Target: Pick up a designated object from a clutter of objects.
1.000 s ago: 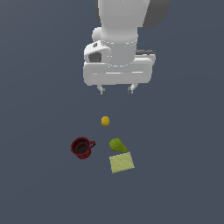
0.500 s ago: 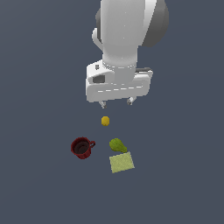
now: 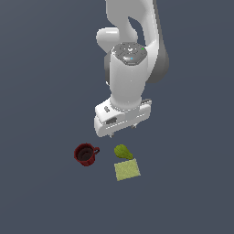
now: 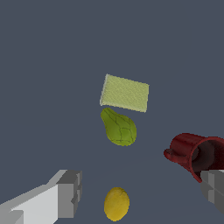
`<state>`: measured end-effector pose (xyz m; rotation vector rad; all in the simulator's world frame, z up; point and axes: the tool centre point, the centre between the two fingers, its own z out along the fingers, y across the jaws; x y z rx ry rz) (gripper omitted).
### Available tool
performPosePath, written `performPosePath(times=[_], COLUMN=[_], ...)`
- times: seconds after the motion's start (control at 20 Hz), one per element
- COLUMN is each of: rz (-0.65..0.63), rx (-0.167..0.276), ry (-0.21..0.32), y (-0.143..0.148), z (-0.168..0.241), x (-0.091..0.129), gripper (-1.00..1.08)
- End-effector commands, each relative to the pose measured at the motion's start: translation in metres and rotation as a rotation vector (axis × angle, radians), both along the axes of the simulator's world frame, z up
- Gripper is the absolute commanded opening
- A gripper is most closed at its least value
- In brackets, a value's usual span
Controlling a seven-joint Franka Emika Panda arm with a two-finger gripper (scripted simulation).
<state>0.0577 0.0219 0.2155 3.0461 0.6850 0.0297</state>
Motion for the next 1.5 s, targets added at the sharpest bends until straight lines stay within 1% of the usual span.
performPosePath(times=[0.0,0.35,0.65,0.9,1.15,1.45], rz=[0.071,0.226,0.303,0.327,0.324,0.326], rx=[-0.001,0.004,0.009,0.011,0.011,0.011], ry=[0.006,0.018,0.023,0.025,0.026,0.025], y=[0.001,0.005,0.008,0.009,0.008,0.009], z=[-0.026,-0.085,-0.115,-0.124,-0.127,-0.154], x=[0.006,0.015,0.018,0.018,0.017,0.017], gripper=[1.00,1.00,1.00,1.00,1.00,1.00])
